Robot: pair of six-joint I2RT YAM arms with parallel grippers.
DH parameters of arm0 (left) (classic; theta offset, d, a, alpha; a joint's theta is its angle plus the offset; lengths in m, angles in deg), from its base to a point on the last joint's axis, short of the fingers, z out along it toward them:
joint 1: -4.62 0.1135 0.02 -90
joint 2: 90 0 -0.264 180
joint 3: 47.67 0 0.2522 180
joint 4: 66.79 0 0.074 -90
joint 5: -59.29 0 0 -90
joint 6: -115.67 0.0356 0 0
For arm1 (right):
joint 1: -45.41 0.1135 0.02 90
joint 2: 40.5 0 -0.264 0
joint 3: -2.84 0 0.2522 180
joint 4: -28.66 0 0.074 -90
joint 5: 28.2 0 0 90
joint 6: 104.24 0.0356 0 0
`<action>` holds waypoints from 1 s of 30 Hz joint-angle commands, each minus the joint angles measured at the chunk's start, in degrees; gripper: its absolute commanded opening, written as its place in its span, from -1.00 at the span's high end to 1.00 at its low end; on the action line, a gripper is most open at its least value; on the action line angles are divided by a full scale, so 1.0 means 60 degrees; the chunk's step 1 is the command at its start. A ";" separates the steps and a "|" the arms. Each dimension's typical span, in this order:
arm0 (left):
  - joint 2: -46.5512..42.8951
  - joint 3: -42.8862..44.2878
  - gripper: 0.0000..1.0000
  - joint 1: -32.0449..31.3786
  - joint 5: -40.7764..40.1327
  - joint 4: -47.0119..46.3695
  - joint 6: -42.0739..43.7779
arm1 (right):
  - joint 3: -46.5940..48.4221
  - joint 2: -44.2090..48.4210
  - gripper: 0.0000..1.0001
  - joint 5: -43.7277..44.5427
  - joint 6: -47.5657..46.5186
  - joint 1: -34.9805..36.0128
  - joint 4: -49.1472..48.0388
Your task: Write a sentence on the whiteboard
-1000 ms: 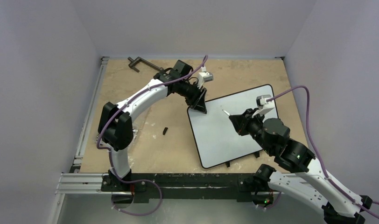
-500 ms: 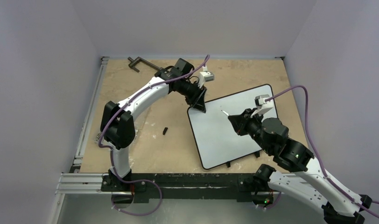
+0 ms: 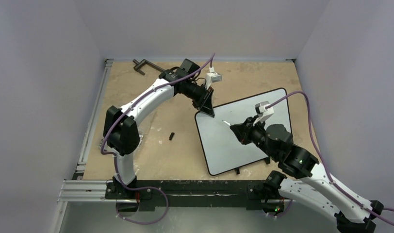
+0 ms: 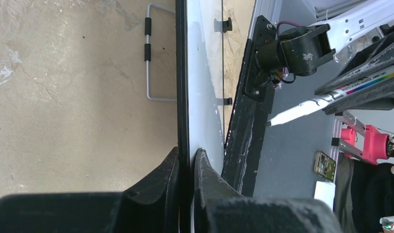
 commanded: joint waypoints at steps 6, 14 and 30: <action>-0.0942 -0.0646 1.00 -0.0103 -0.1312 -0.0800 0.0503 | -0.0373 -0.0400 1.00 -0.1366 -0.0432 -0.0018 -0.1665; -0.1035 -0.0736 1.00 -0.0161 -0.1660 -0.1161 -0.0047 | -0.0901 -0.0442 1.00 -0.0951 -0.0254 -0.0013 -0.1974; -0.1272 -0.1026 1.00 -0.0331 -0.1785 -0.1459 -0.0240 | -0.0676 -0.0959 1.00 0.0228 -0.0057 -0.0009 -0.2038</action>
